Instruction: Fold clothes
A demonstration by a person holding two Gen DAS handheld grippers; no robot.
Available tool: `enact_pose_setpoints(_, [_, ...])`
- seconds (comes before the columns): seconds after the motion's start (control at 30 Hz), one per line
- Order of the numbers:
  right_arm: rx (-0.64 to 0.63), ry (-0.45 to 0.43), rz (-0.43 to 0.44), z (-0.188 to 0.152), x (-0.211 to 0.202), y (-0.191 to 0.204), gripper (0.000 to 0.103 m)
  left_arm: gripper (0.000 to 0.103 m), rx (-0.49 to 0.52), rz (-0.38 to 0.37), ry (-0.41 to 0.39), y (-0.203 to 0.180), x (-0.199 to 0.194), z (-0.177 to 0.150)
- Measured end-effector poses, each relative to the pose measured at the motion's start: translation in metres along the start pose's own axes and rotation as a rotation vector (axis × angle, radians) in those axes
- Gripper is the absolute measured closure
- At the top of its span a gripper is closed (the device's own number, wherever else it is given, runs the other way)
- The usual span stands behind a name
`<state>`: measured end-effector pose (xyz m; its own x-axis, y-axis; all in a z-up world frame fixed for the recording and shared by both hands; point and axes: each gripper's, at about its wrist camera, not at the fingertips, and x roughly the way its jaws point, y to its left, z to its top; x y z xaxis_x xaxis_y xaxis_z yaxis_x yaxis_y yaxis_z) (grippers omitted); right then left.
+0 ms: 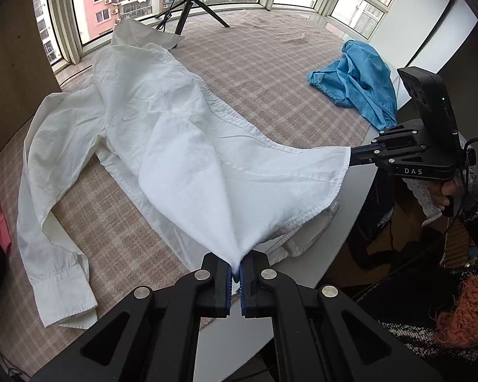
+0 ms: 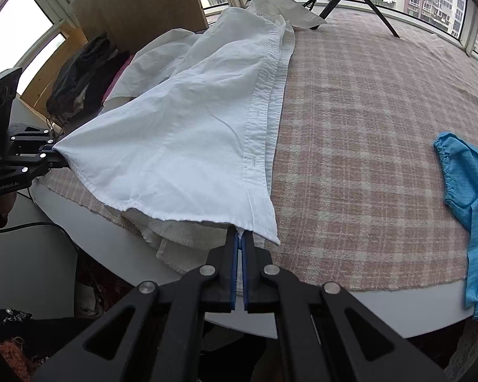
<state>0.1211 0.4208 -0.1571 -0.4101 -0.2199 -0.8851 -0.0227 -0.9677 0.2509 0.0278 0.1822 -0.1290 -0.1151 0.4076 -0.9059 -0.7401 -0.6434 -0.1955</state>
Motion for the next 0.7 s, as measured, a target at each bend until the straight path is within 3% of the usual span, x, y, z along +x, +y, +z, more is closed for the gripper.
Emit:
enact_pose_setpoints(0.27, [-0.003,0.027,-0.111,-0.008,0.013,-0.006,0.101,0.099,-0.017,-0.039,0.061,-0.007,0.033,-0.013])
enact_pose_setpoints(0.37, [0.008,-0.051,-0.092,0.008,-0.027,-0.002,0.101,0.099,0.002,-0.046,0.030,-0.010,0.021,-0.006])
enact_pose_setpoints(0.5, [-0.010,-0.111,-0.090,0.029,-0.056,0.009,0.101,0.099,0.030,0.004,-0.028,-0.002,-0.006,0.012])
enact_pose_setpoints(0.7, [-0.029,-0.046,-0.110,0.015,-0.033,0.018,0.101,0.099,0.054,0.040,-0.030,0.001,-0.015,0.003])
